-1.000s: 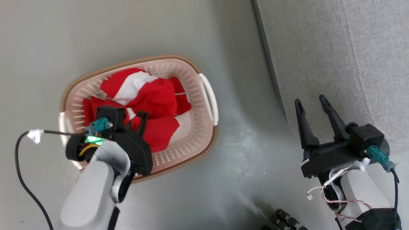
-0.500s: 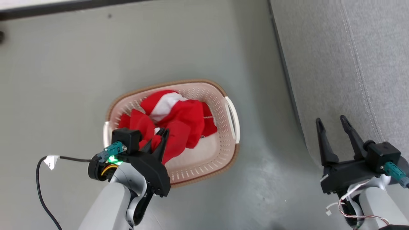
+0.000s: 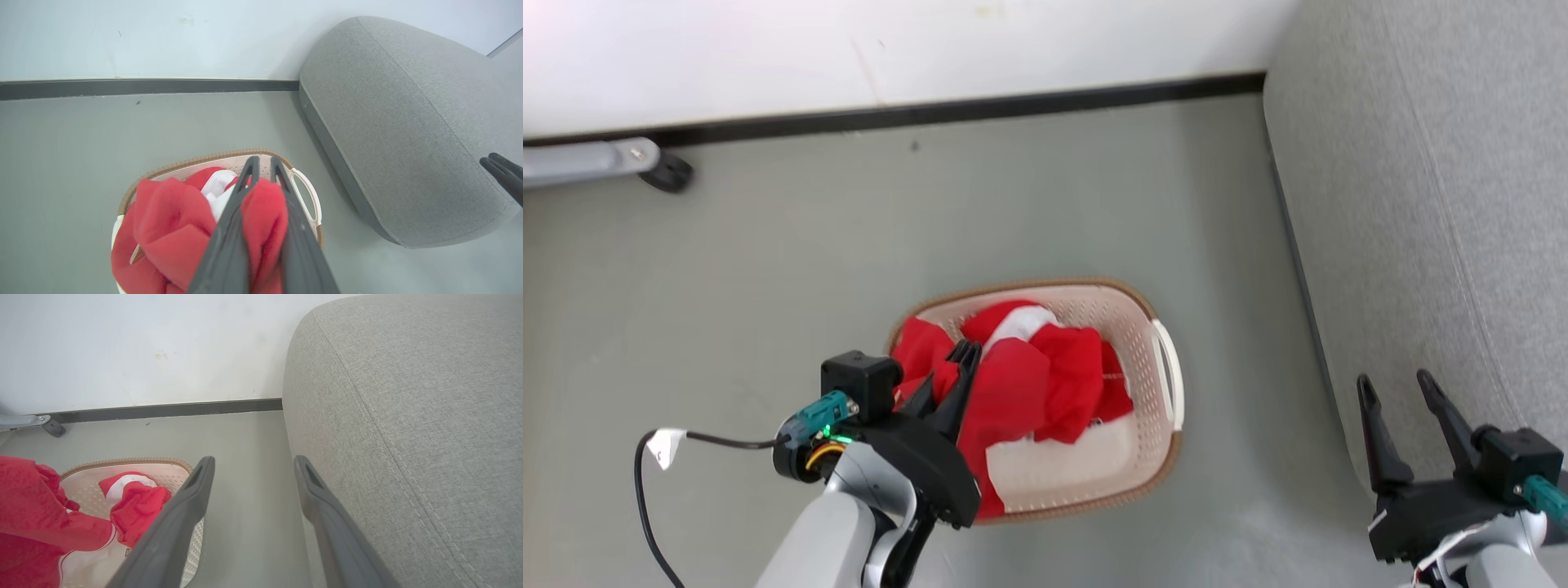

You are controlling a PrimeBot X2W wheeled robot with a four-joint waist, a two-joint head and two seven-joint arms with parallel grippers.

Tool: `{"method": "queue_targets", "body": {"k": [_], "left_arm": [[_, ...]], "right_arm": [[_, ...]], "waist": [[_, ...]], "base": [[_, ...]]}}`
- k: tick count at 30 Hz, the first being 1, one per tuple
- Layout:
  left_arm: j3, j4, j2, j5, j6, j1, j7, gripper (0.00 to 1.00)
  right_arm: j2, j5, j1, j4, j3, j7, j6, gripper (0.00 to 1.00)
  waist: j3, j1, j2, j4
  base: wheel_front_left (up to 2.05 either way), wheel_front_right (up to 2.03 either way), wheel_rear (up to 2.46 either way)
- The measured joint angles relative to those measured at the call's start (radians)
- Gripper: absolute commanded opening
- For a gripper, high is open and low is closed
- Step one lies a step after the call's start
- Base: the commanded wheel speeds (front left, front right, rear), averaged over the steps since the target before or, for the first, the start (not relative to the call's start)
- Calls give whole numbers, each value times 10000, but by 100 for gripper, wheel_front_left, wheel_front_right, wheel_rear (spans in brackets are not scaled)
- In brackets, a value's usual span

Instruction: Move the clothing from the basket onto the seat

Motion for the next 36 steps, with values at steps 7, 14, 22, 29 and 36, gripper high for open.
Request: {"method": "queue_targets", "body": {"k": [7, 14, 22, 29, 36], "left_arm": [[-38, -353, -6, -274, 0, 563, -125, 0], [-50, -706, -2, -359, 0, 1007, -117, 0], [-25, -1212, 31, -497, 71, 1560, 69, 0], [159, -1827, 194, -546, 280, 1779, 297, 0], [355, -2167, 257, -859, 424, 1740, 520, 0]], "right_arm": [[-92, 2, 612, 123, -105, 0, 77, 100], [-211, 2, 1179, 142, -132, 0, 163, 100], [-211, 2, 1706, 17, 59, 0, 249, 100], [-190, 2, 1843, -282, 205, 2, 263, 100], [-196, -23, 1838, -560, 477, 2, 286, 100]], "waist": [[-1022, 1, 0, 394], [-2035, 0, 0, 714], [-3016, 1, -1, 1022], [-3397, 1, 0, 1215], [-3414, 2, 1, 1234]], "base": [[0, 0, 0], [0, 0, 0], [0, 0, 0], [0, 0, 0], [0, 0, 0]]}}
